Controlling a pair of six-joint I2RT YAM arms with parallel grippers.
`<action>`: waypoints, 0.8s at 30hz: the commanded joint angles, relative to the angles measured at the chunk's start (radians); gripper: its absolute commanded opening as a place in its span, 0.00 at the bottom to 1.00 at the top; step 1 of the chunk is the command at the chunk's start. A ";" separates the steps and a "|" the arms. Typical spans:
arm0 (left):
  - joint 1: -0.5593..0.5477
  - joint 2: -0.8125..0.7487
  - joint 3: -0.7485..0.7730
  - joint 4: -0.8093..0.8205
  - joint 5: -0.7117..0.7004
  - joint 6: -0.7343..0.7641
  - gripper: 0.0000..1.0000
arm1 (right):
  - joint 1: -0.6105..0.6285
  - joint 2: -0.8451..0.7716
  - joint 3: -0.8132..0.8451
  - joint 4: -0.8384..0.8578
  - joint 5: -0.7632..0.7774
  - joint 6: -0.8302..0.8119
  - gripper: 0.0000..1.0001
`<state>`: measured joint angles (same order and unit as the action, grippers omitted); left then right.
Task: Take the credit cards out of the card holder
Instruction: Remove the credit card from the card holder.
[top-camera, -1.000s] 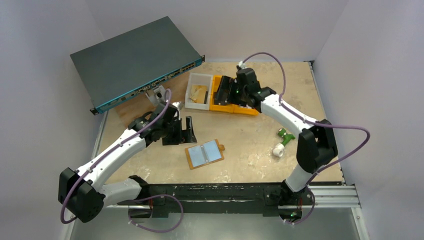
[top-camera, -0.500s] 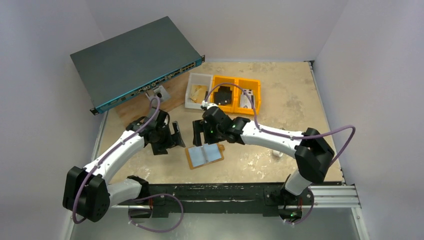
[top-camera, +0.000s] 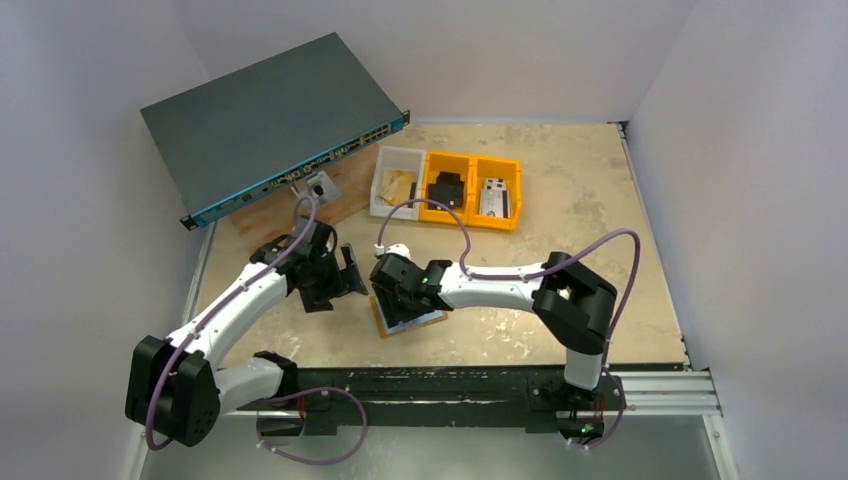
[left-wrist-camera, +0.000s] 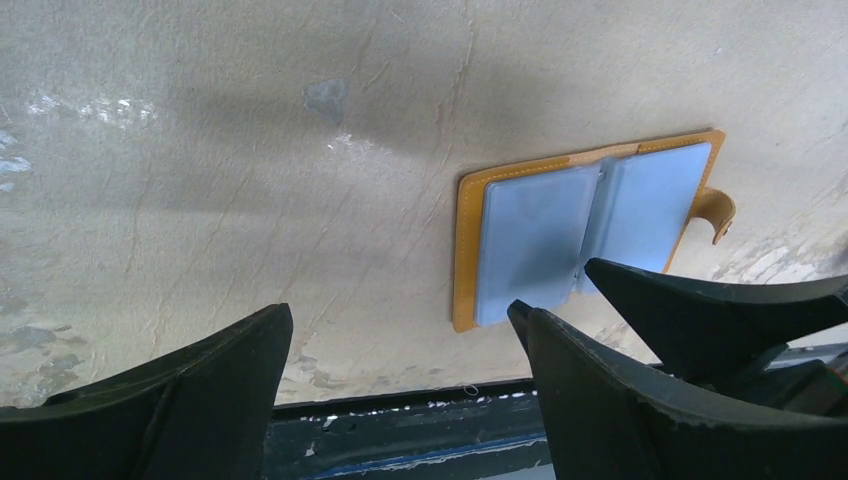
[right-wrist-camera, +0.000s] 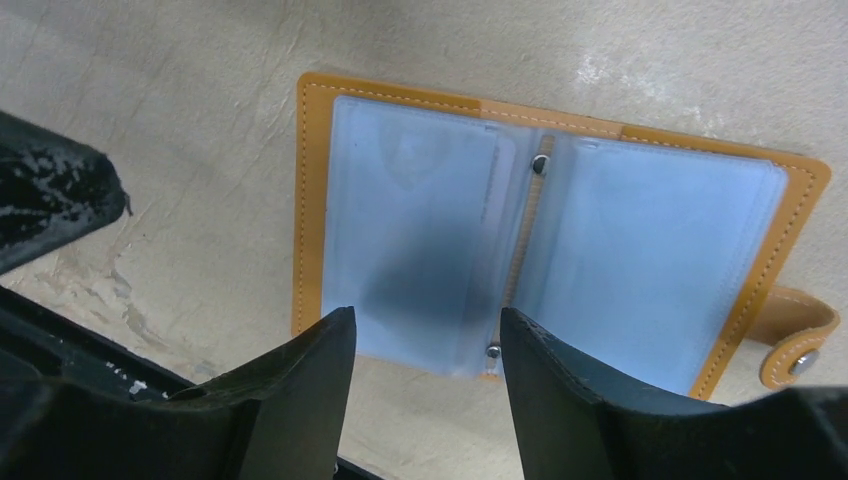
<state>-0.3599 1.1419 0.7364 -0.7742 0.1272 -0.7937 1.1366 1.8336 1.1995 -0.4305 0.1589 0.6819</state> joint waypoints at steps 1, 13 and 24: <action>0.008 -0.026 0.014 -0.005 -0.015 -0.005 0.88 | 0.010 0.013 0.064 -0.021 0.062 0.011 0.53; 0.009 -0.015 0.003 0.026 0.022 0.031 0.88 | 0.012 0.089 0.090 -0.055 0.071 0.032 0.46; 0.007 0.020 -0.028 0.095 0.117 0.047 0.77 | -0.025 0.057 -0.010 0.056 -0.065 0.071 0.12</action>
<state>-0.3599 1.1469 0.7208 -0.7376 0.1829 -0.7662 1.1336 1.9072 1.2449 -0.4202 0.1608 0.7258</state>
